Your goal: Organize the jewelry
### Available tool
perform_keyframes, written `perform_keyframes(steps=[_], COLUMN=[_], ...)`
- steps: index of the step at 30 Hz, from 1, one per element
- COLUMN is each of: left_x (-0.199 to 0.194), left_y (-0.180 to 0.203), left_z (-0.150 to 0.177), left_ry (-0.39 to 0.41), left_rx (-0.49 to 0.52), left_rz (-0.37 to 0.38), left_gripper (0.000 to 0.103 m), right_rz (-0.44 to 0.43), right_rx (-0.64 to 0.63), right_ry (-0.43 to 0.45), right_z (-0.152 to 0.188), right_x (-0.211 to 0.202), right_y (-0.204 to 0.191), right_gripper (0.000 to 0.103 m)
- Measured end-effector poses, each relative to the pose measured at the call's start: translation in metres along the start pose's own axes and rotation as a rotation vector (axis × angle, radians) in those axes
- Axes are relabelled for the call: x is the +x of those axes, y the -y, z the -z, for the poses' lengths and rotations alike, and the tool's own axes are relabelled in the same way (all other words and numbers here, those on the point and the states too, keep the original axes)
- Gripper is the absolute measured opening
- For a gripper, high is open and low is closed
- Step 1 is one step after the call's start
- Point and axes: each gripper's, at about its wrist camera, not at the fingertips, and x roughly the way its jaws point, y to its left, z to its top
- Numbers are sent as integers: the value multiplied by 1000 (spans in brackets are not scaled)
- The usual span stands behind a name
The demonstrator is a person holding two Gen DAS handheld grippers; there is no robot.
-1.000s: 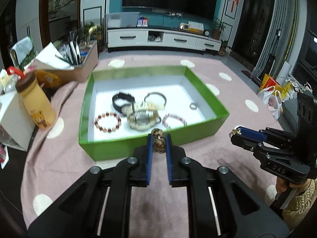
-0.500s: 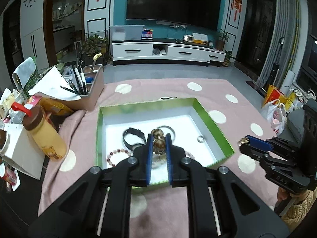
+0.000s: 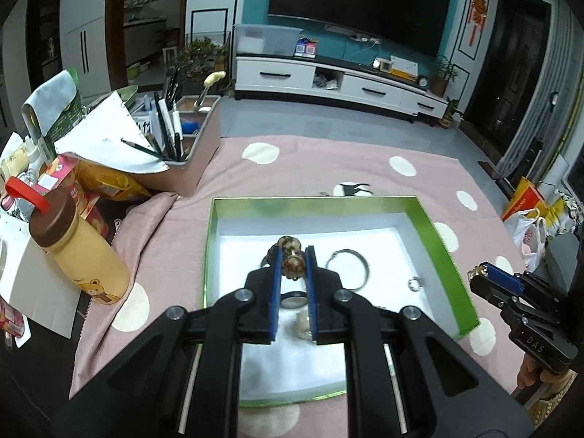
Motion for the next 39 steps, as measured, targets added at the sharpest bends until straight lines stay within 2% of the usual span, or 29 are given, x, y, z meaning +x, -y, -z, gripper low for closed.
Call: perform_keyframes(steps=[10,18,20,23,24,25,27,28,29,30,31,33,36,39], left_x=[41,54,53,49,46,42,32,27,21,16,12,0,-19,-36], left_y=[-7,-5,-5,-4,-3,-3,-1,0,2,3,5,10,15,21], left_z=[9,14,14,12,10,8,3,0,-4,-8,-11,-19,-32,-43], left_ry=[-73,-104,-106,-108,-105,-102,-93,-88,-87,-92,-98,-104,-102,-92], left_rx=[19,34,35,34,34,36,36,36,36,38,39,52,57,60], left_rz=[-36,-58,-65,-78,-80,-84,-99,-100,-101,-105,-110,-121,-148,-178], left_gripper=[12,12,12,26,37,53,74,78,81,91,99,101,101,101], right_rz=[25,46,51,64,65,67,81,86,92,97,108,129,175,172], right_rx=[-6,-5,-1,-4,-3,-3,-8,-7,-4,-3,-3,-5,-10,0], right_ry=[-79,-120,-126,-125,-123,-119,-113,-111,-111,-115,-123,-139,-208,-264], right_z=[0,2,1,0,-2,-4,-10,-13,-17,-21,-26,-36,-52,-65], right_x=[40,55,55,51,48,44,35,31,24,20,15,6,-2,-10], right_y=[2,5,6,4,4,3,0,-1,-3,-5,-8,-13,-20,-26], right_gripper=[25,26,29,33,37,39,56,61,72,82,87,101,102,102])
